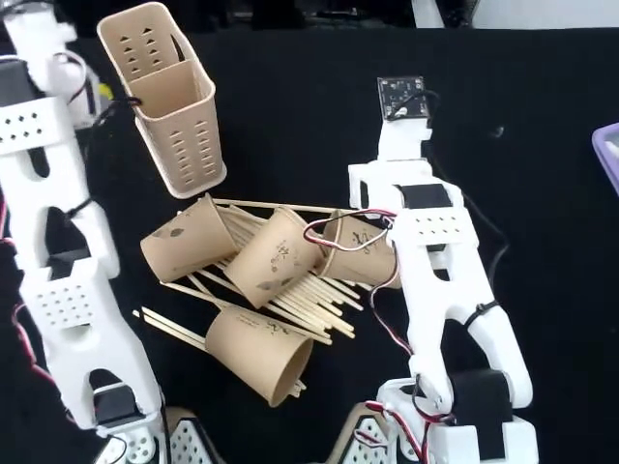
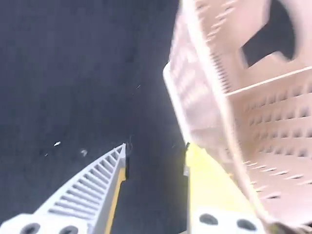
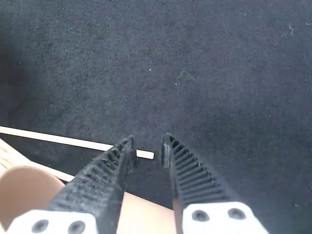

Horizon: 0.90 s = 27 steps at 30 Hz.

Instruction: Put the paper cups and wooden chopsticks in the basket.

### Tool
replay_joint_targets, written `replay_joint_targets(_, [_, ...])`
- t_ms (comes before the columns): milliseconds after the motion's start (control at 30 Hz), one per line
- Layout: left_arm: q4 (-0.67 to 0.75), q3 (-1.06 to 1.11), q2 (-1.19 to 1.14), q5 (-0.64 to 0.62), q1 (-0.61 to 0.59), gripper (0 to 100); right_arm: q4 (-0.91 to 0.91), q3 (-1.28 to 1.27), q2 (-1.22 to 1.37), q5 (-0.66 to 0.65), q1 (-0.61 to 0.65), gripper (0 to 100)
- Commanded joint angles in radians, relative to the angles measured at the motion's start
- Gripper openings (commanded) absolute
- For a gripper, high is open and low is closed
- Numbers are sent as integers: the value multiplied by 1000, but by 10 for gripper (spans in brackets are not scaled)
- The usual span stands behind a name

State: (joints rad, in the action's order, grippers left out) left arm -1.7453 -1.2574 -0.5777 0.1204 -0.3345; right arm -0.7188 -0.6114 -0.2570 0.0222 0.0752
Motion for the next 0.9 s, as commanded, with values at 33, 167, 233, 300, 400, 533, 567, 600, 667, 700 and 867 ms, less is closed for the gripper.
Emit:
replay_joint_targets(33, [-14,-130,63,-109,48,231,25,2,-4,2,12,100])
replay_joint_targets(167, [-14,-130,60,-121,82,230,25,2,-4,2,12,100])
replay_joint_targets(233, [-14,-130,60,-123,94,230,25,2,-4,2,12,100])
replay_joint_targets(300, [-14,-130,60,-123,102,230,25,2,-4,2,12,100])
replay_joint_targets(400, [-14,-128,58,-123,120,230,25,2,-4,2,12,100])
replay_joint_targets(533, [-14,-65,14,-115,143,230,25,2,-4,2,12,100])
replay_joint_targets(567, [-14,-41,-2,-115,143,229,25,2,-4,2,12,100])
replay_joint_targets(600, [-14,-10,-17,-115,143,223,25,2,-4,2,12,100])
replay_joint_targets(667, [-14,51,-46,-120,142,171,23,2,-4,2,11,100])
replay_joint_targets(700, [-14,79,-60,-120,142,124,23,2,-4,2,11,100])
replay_joint_targets(867, [-14,134,-75,-112,151,28,23,2,-7,3,11,96])
